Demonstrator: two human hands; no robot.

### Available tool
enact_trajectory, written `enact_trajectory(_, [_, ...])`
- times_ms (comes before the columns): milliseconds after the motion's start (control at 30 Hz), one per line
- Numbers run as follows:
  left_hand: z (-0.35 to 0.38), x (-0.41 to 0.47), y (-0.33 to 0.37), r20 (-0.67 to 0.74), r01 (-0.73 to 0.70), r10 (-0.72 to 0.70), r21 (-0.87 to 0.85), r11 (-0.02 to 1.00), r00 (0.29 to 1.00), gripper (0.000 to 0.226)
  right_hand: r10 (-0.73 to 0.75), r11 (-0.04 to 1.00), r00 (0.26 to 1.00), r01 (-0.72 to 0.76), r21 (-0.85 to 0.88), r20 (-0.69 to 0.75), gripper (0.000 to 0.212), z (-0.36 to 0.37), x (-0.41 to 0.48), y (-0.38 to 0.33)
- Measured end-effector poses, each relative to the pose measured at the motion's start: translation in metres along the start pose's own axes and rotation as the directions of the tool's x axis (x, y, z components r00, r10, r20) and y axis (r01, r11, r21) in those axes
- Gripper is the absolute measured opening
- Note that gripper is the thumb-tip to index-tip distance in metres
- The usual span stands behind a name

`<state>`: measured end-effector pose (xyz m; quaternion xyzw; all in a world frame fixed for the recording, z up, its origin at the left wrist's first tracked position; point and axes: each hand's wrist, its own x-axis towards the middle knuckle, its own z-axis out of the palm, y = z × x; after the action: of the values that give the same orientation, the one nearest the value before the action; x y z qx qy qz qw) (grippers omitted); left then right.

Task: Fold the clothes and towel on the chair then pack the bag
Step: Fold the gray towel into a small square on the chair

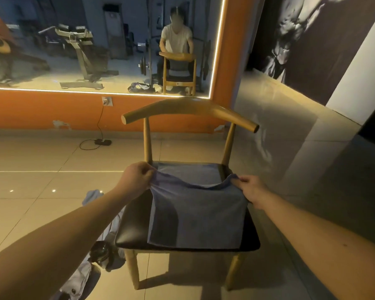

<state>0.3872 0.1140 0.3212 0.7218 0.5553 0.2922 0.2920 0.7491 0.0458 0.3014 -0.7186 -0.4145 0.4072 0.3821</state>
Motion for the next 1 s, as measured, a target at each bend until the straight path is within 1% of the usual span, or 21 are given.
enact_trajectory(67, [0.007, 0.029, -0.008, -0.034, 0.079, -0.081, -0.050, 0.996, 0.996, 0.011, -0.003, 1.000, 1.000, 0.003, -0.021, -0.019, 0.023, 0.005, 0.025, -0.004])
enact_trajectory(133, [0.017, 0.060, -0.019, -0.062, 0.147, -0.151, -0.065, 0.987, 0.987, 0.013, -0.008, 0.999, 0.996, 0.005, -0.042, -0.092, 0.025, 0.013, 0.056, -0.003])
enact_trajectory(200, [0.027, 0.081, -0.028, -0.081, 0.186, -0.190, -0.057, 0.981, 0.978, 0.016, -0.019, 0.996, 0.987, 0.005, -0.088, -0.160, 0.023, 0.020, 0.077, -0.003])
enact_trajectory(433, [0.072, 0.159, -0.073, -0.087, 0.264, -0.264, -0.011, 0.965, 0.961, 0.021, -0.072, 0.978, 0.965, 0.019, -0.207, -0.252, 0.021, 0.048, 0.168, 0.006])
enact_trajectory(600, [0.096, 0.186, -0.099, -0.117, 0.292, -0.283, 0.067, 0.954, 0.952, 0.019, -0.102, 0.964, 0.959, 0.030, -0.264, -0.263, 0.021, 0.068, 0.216, 0.018])
enact_trajectory(667, [0.103, 0.192, -0.108, -0.104, 0.273, -0.262, 0.111, 0.956, 0.959, 0.015, -0.099, 0.953, 0.966, 0.023, -0.302, -0.238, 0.016, 0.073, 0.230, 0.024])
enact_trajectory(800, [0.112, 0.204, -0.124, -0.017, 0.150, -0.150, 0.224, 0.963, 0.989, 0.010, -0.036, 0.908, 0.988, -0.030, -0.419, -0.151, 0.003, 0.079, 0.247, 0.037])
enact_trajectory(900, [0.117, 0.212, -0.125, 0.064, 0.054, -0.075, 0.284, 0.957, 0.995, 0.008, -0.042, 0.874, 0.990, -0.028, -0.484, -0.133, 0.013, 0.080, 0.255, 0.037])
enact_trajectory(1000, [0.122, 0.217, -0.118, 0.124, 0.003, -0.053, 0.372, 0.928, 0.991, 0.005, -0.013, 0.888, 0.999, -0.012, -0.461, -0.050, 0.010, 0.080, 0.261, 0.030])
